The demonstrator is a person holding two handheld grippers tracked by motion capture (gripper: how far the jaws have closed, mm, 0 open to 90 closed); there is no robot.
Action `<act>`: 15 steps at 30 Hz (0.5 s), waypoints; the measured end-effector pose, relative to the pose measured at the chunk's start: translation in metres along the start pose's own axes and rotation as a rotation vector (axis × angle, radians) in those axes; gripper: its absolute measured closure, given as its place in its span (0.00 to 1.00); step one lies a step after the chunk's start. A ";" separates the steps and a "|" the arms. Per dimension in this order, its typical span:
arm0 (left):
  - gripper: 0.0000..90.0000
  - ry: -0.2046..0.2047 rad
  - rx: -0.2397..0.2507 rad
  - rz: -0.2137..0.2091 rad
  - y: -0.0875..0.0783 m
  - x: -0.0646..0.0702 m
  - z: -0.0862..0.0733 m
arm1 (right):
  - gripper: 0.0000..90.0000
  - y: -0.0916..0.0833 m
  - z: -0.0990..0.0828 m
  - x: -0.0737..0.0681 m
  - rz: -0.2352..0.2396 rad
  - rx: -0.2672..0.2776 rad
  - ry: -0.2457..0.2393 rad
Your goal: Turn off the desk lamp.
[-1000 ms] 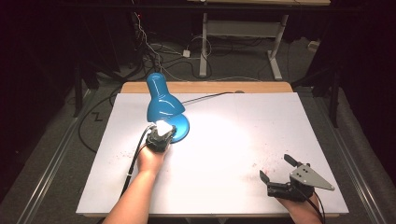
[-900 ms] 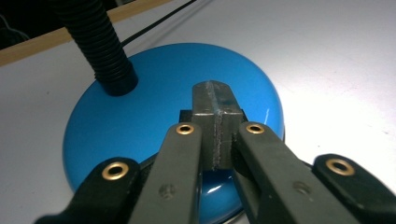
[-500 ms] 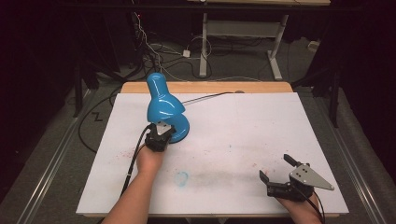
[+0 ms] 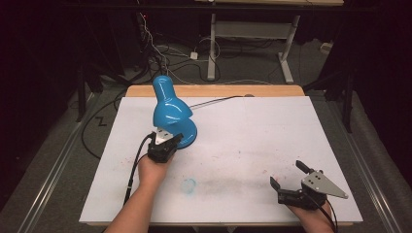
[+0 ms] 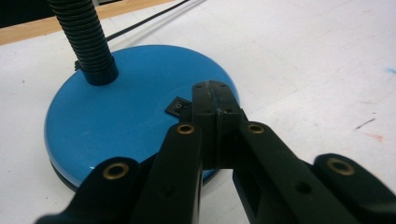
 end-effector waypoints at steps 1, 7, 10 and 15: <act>0.98 -0.005 0.005 -0.006 -0.001 0.000 0.000 | 0.01 0.000 -0.001 0.000 0.001 -0.003 -0.003; 0.98 -0.041 0.012 -0.036 -0.008 0.003 -0.004 | 0.01 0.000 -0.002 0.000 0.004 -0.006 -0.003; 0.98 -0.058 0.011 -0.052 -0.016 0.004 -0.007 | 0.01 -0.001 -0.001 0.001 0.003 -0.004 -0.004; 0.98 -0.075 0.001 -0.069 -0.032 0.007 -0.011 | 0.01 -0.001 -0.002 0.002 -0.002 -0.004 -0.003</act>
Point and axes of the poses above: each handheld gripper's, and its own axes: y roughly forward along the jaws, z roughly out of its top, x roughly to its right, the point moved 6 cm from there along y, roughly forward along the jaws, and after that the axes turned 14 degrees about x, right-handed, at the moved point
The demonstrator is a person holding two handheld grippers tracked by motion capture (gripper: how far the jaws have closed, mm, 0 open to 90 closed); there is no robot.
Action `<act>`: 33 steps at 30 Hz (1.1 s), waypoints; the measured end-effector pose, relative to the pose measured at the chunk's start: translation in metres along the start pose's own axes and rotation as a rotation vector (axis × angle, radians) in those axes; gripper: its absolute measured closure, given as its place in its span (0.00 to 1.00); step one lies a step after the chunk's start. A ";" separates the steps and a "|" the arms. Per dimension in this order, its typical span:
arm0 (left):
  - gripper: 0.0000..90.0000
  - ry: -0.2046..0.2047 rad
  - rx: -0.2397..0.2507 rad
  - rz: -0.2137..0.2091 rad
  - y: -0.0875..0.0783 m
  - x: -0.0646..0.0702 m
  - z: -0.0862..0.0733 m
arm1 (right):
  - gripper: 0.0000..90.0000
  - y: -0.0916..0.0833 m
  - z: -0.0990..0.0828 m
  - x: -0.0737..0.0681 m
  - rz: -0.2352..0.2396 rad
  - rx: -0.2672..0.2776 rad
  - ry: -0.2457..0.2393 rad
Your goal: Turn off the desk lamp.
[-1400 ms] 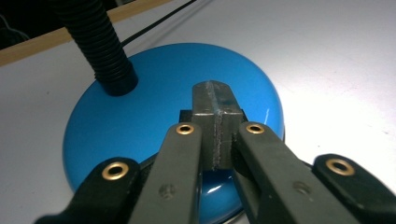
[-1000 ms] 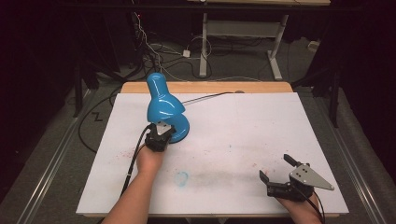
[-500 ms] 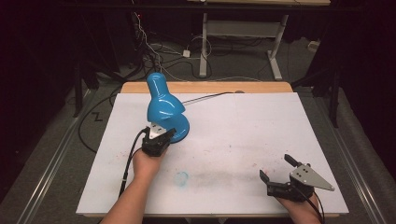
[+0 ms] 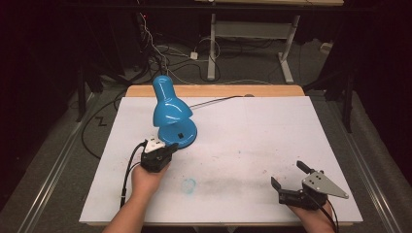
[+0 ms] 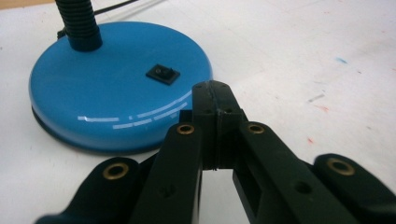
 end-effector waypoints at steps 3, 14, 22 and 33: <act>0.98 -0.001 -0.007 -0.011 -0.012 0.002 -0.003 | 0.01 -0.001 0.000 0.000 -0.004 0.000 -0.001; 0.98 -0.013 0.013 -0.046 -0.064 0.011 -0.012 | 0.01 -0.002 0.001 0.002 -0.010 0.002 -0.004; 0.98 0.002 0.028 -0.055 -0.081 0.020 -0.028 | 0.01 -0.001 0.002 0.001 -0.008 0.005 -0.006; 0.72 0.062 0.048 -0.045 -0.081 0.019 -0.024 | 0.01 0.001 -0.001 -0.003 -0.001 -0.005 -0.012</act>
Point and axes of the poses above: each handheld gripper's, and its own axes: y roughly forward along the jaws, z roughly out of its top, x roughly to its right, the point moved 6 cm from there along y, roughly forward along the jaws, and after that the axes turned 14 degrees about x, right-handed, at the moved point
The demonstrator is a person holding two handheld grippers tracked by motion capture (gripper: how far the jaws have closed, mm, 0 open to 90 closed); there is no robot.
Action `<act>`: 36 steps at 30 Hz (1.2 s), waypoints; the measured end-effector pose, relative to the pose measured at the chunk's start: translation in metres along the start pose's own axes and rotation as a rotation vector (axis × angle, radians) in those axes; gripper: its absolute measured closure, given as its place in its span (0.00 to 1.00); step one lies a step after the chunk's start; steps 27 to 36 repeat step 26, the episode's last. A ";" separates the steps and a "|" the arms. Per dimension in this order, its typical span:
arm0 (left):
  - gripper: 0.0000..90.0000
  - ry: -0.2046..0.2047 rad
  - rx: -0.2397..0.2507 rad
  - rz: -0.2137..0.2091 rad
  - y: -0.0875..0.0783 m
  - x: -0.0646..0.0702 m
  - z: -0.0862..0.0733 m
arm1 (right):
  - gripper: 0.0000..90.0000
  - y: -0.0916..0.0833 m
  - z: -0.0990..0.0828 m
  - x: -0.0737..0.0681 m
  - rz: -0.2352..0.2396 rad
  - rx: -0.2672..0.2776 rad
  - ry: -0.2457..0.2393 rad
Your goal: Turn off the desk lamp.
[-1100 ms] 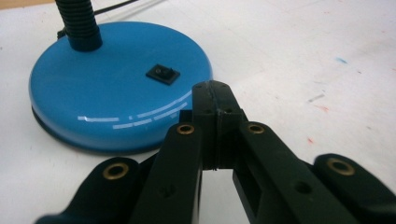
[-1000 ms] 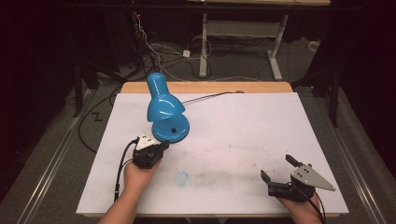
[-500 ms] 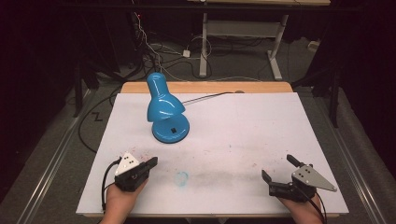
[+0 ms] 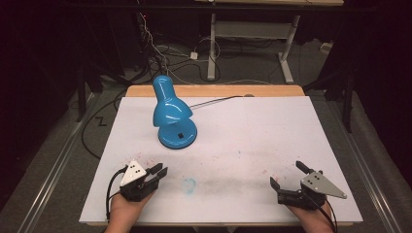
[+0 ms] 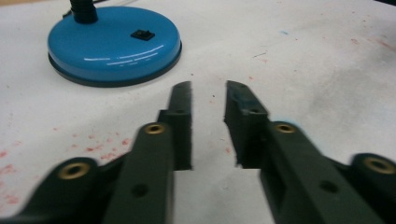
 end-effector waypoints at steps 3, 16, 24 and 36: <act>0.54 0.002 -0.023 -0.008 0.001 -0.002 -0.002 | 0.01 0.000 0.001 -0.001 0.002 0.003 -0.002; 0.00 0.015 -0.003 -0.065 0.000 0.004 0.002 | 0.01 0.000 0.000 -0.002 0.006 -0.001 0.005; 0.00 0.001 0.032 -0.063 -0.003 0.004 0.008 | 0.01 0.002 -0.002 -0.001 0.005 -0.008 0.009; 0.00 0.004 0.031 -0.058 -0.004 0.004 0.007 | 0.01 0.002 -0.002 -0.002 0.007 -0.008 0.010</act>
Point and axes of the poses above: each handheld gripper's, and its own axes: y roughly forward along the jaws, z roughly out of its top, x roughly to its right, the point moved 6 cm from there along y, roughly forward along the jaws, and after that the axes turned 14 degrees about x, right-handed, at the moved point
